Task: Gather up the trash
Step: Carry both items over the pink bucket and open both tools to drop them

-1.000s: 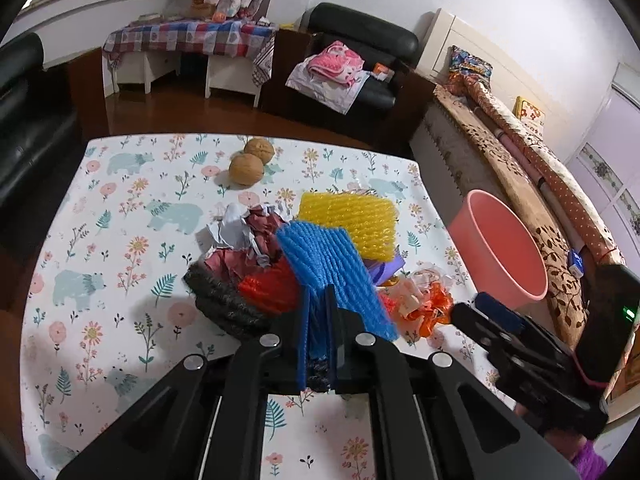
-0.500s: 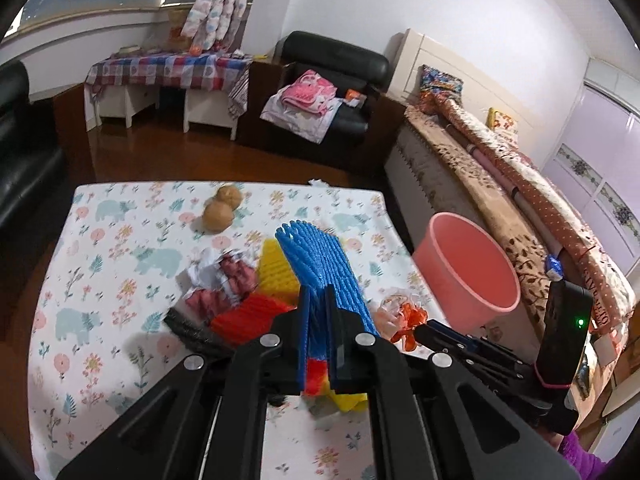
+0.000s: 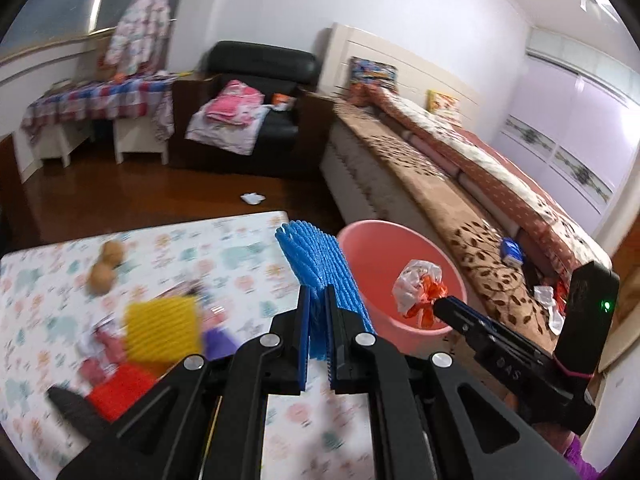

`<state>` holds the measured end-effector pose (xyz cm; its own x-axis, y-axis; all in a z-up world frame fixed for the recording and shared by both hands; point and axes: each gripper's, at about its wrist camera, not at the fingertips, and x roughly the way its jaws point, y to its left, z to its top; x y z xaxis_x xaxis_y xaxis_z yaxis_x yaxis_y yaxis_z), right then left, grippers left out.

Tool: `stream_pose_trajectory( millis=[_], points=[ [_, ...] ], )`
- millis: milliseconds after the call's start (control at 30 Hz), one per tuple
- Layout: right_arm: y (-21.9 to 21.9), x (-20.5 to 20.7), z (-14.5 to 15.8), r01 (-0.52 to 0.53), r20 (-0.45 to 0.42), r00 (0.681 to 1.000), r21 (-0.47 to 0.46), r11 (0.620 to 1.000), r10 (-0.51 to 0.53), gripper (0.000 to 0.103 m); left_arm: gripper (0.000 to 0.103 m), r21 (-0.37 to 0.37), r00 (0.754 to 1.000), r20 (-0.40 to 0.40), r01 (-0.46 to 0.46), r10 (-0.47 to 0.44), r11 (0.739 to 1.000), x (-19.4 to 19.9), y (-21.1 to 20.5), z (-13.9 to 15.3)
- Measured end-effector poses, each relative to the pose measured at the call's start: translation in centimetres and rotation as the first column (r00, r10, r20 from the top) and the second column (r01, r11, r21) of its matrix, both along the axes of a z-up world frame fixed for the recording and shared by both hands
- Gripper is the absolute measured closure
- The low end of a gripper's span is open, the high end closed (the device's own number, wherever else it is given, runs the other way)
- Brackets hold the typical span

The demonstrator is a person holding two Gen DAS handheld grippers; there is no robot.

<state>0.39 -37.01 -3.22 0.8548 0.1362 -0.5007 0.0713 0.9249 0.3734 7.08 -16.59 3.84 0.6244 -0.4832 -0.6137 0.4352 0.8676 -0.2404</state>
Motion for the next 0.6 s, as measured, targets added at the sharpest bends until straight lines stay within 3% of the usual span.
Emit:
stream_pose_trajectory(
  millis=[300,600],
  points=[
    [-5.0,1.0,-1.8,0.128,-0.047,0.991,-0.03,0.991,-0.129,0.088,0.097,0.054,0.992,0.003,0.124,-0.125,0.991,3.1,-10.3,-1.8],
    [-6.0,1.8,-3.8,0.15,-0.098,0.983,-0.04,0.988,-0.153,0.088,0.097,0.134,0.985,-0.052,0.173,-0.167,0.976,4.2,-14.9,-5.9]
  ],
)
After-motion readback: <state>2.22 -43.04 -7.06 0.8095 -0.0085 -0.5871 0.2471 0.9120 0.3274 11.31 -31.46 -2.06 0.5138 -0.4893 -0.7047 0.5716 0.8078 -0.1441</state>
